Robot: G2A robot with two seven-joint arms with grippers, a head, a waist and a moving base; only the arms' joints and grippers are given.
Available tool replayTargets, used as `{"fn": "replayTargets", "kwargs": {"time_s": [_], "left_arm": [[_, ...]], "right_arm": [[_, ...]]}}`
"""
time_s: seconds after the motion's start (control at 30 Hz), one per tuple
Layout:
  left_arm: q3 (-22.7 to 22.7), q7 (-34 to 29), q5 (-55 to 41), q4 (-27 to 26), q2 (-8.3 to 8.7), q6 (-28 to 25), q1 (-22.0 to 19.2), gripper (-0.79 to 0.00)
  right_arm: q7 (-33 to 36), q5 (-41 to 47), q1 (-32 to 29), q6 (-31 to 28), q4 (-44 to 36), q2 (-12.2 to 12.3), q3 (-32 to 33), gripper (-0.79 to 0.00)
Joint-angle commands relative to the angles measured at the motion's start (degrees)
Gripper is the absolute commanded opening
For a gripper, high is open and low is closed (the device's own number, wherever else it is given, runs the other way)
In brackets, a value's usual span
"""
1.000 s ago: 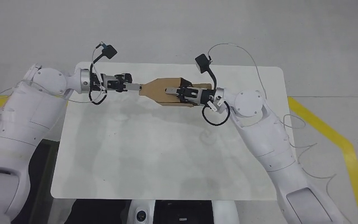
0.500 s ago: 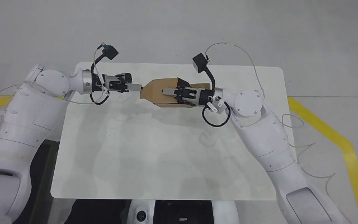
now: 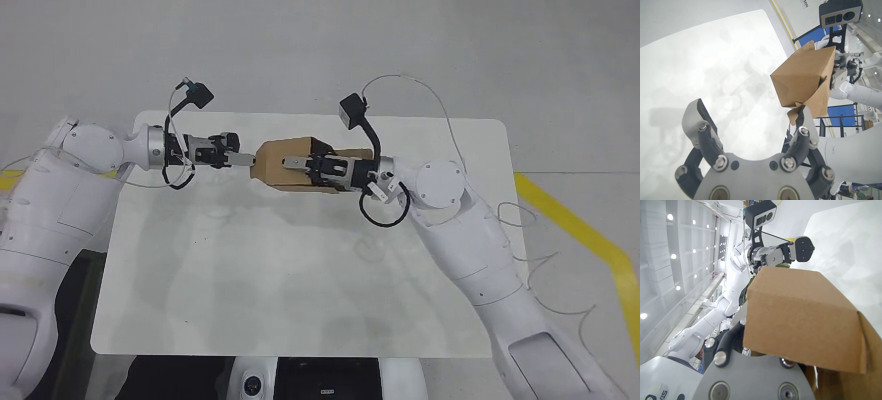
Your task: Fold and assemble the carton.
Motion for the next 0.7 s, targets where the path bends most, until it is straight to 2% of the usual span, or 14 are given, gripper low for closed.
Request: {"fn": "replayTargets", "kwargs": {"time_s": [0.0, 0.37, 0.67], "left_arm": [[-0.2, -0.4, -0.4, 0.0, -0.06, 0.2, 0.2, 0.0], [-1.3, -2.8, -3.0, -0.2, -0.23, -0.5, 0.5, 0.0], [-2.4, -2.1, -3.8, -3.3, 0.36, -1.3, 2.0, 0.0]], "right_arm": [[0.2, 0.8, 0.1, -0.4, 0.3, -0.1, -0.4, -0.785], [0.6, 4.4, 0.9, -2.7, 1.9, -0.8, -1.4, -0.785], [1.7, 9.0, 1.0, -5.5, 3.4, -1.5, -2.0, -0.785]]}}
